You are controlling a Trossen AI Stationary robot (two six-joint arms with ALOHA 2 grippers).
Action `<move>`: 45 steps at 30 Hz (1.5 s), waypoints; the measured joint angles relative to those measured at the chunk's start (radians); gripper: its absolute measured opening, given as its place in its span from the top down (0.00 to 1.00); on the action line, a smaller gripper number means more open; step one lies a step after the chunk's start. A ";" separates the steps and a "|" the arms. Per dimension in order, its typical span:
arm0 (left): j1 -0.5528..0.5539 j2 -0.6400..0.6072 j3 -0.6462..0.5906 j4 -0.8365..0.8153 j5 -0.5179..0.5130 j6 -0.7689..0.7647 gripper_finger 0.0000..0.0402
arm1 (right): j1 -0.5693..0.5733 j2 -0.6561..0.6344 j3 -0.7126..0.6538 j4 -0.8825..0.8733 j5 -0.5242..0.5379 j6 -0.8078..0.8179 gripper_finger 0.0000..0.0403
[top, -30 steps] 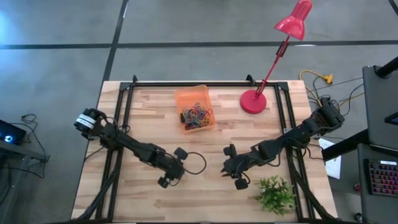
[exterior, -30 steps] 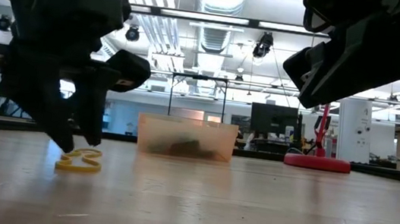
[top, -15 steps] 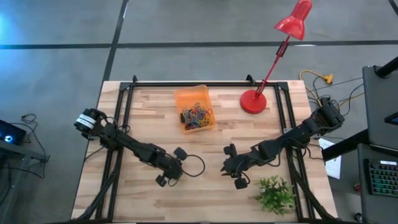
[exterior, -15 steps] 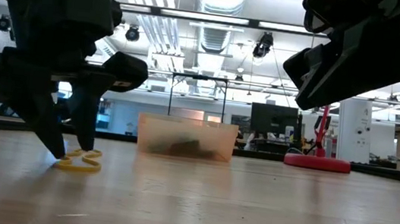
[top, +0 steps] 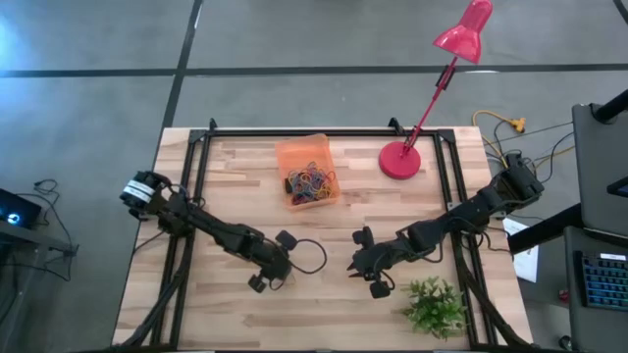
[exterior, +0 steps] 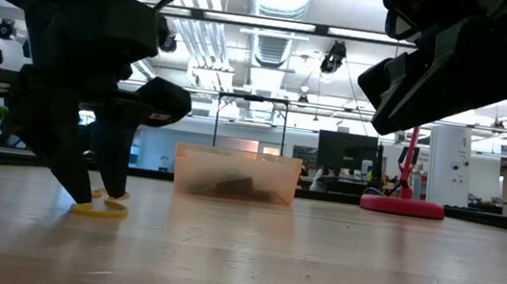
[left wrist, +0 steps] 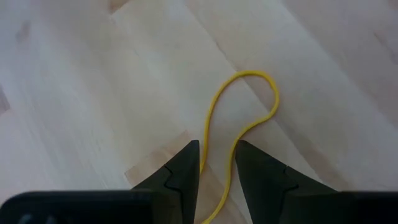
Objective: Pick and place rubber bands into bin
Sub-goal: Put the yellow rubber band into the orange bin
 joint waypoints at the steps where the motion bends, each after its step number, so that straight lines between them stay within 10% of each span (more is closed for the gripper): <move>1: 0.006 0.010 0.002 -0.001 0.003 -0.026 0.77 | 0.000 0.000 0.000 0.000 0.000 0.000 0.80; 12: 0.084 0.107 0.040 0.005 0.161 -0.198 0.77 | 0.000 0.000 0.000 0.001 0.000 0.000 0.82; 45: 0.074 0.025 0.032 0.082 0.096 -0.217 1.00 | 0.000 0.000 -0.006 -0.006 -0.002 0.007 0.82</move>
